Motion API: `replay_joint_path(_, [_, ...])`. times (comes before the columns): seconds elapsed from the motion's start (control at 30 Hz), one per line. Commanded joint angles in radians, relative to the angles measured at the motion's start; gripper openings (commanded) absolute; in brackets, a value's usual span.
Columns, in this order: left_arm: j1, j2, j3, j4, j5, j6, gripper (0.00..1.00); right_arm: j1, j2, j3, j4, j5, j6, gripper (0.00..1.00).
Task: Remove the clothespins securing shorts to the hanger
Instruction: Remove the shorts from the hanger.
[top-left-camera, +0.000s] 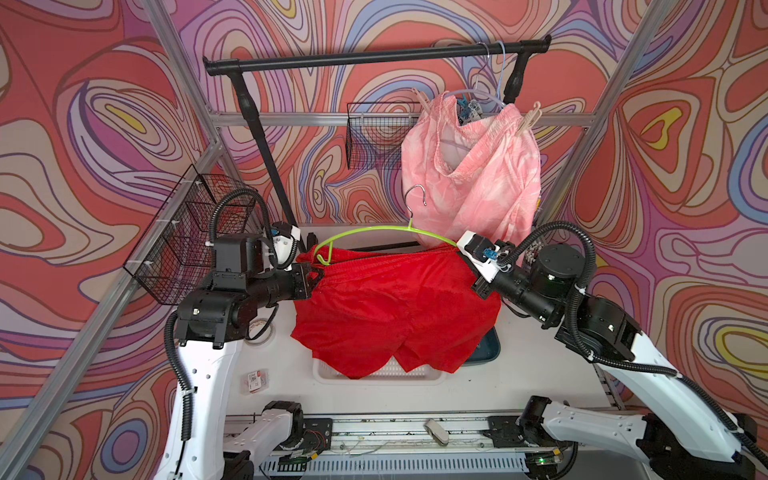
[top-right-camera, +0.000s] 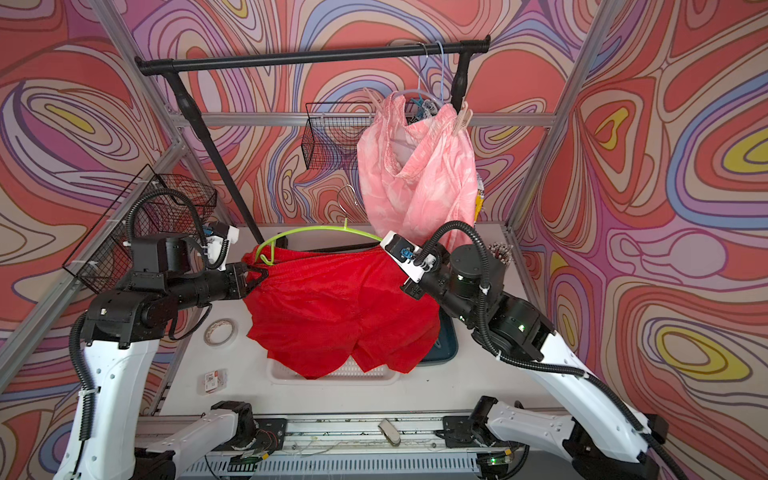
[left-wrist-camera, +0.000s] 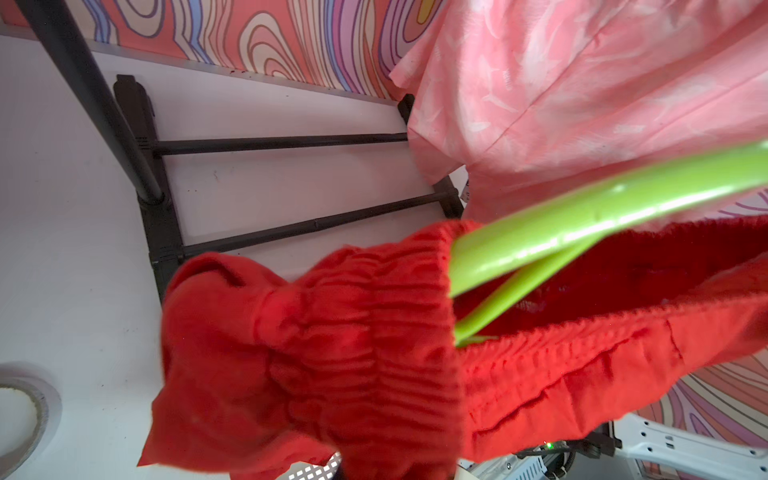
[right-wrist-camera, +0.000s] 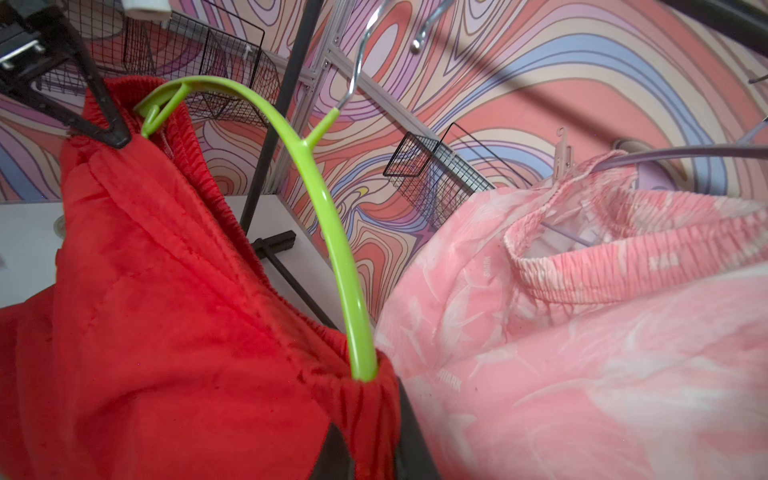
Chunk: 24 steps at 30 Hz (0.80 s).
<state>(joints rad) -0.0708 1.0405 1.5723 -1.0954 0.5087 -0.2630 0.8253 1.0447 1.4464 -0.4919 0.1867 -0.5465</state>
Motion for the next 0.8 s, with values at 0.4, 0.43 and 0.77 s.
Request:
replay_joint_path(0.4, [0.057,0.02,0.121,-0.243,-0.443,0.081,0.0,-0.037,-0.111,0.069,0.181,0.145,-0.033,0.0])
replay_joint_path(0.43, [0.06,0.029,0.141,-0.245,-0.467,0.077,0.0,-0.037,-0.124,0.065,0.168,0.154,-0.041,0.0])
replay_joint_path(0.77, [0.106,0.08,0.153,-0.244,-0.515,0.08,0.0,-0.037,-0.231,0.019,0.199,0.223,-0.062,0.0])
